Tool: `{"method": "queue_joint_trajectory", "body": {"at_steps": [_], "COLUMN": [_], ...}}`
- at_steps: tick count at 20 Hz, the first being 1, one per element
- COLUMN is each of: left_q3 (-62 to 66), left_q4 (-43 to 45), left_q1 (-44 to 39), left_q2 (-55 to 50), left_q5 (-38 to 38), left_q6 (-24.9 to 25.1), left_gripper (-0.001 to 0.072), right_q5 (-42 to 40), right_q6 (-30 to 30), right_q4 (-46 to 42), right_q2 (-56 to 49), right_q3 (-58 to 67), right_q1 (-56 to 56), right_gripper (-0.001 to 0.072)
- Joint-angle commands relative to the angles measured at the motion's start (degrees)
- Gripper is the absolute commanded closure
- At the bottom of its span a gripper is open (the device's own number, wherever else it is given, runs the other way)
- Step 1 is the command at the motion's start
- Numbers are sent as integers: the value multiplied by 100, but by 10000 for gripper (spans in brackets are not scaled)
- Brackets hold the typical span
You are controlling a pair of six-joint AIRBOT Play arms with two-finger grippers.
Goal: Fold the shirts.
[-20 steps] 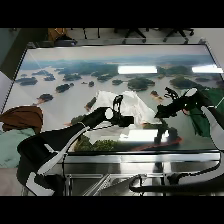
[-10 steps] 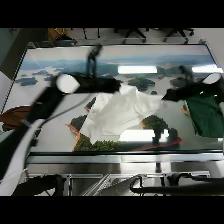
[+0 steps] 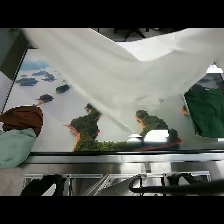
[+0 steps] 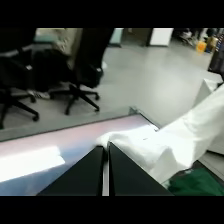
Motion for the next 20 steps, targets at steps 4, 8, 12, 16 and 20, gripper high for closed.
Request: {"method": "queue_joint_trajectory", "body": {"at_steps": [4, 8, 12, 16, 20], "left_q3": [-291, -1674, -2546, -2835, -2835], "left_q4": [-249, -1770, -1779, -1781, -1792], "left_q1": [2315, 2820, 2277, 1867, 1628], "left_q2": [837, 444, -846, -2505, -3823], "left_q5": [-914, -898, -435, 389, 883], "left_q6": [186, 1141, 1709, 2022, 2382], "left_gripper": [692, 692, 692, 692, 690], "right_q5": [-365, -181, 350, 444, 428], "right_q6": [-28, -282, -953, -835, -688], "right_q4": [-17, 911, 2072, 2031, 1547], "right_q2": [127, -898, -2736, -4590, -5604], "right_q3": [691, 688, 688, 688, 688], "right_q1": [-22, -20, 201, 625, 879], "right_gripper": [691, 690, 691, 691, 690]}}
